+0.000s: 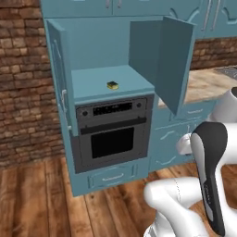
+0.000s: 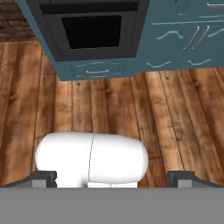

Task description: Pick up the sponge and sponge from the sink, and place them back in the cabinet, and close the cabinet doors.

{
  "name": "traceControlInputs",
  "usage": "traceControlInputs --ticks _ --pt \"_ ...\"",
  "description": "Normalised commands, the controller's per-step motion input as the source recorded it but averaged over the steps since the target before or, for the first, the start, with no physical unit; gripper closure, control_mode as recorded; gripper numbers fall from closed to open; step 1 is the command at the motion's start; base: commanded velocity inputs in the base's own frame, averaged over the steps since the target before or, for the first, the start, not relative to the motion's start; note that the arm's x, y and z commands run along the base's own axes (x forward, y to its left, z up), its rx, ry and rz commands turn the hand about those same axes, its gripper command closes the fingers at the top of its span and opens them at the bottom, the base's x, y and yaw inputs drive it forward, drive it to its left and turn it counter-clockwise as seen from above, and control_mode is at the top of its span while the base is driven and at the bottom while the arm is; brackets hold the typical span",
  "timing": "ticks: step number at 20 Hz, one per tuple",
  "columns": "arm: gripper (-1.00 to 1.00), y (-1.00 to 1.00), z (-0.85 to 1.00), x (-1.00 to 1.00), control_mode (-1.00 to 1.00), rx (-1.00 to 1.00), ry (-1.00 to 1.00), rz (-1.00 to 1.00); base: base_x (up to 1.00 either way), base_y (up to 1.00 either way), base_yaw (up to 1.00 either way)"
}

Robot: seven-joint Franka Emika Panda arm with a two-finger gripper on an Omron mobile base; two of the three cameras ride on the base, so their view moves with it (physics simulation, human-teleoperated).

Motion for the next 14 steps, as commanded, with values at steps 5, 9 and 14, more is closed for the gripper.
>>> traceControlInputs --ticks 5,9,14 --pt "-1.0 0.0 0.0 0.0 1.0 0.0 0.0 0.0 0.0 -0.16 -0.39" --pt "-1.0 0.0 0.0 0.0 1.0 0.0 0.0 0.0 0.0 -0.16 -0.41" --pt "-1.0 0.0 0.0 0.0 1.0 0.0 0.0 0.0 0.0 -0.12 -0.42"
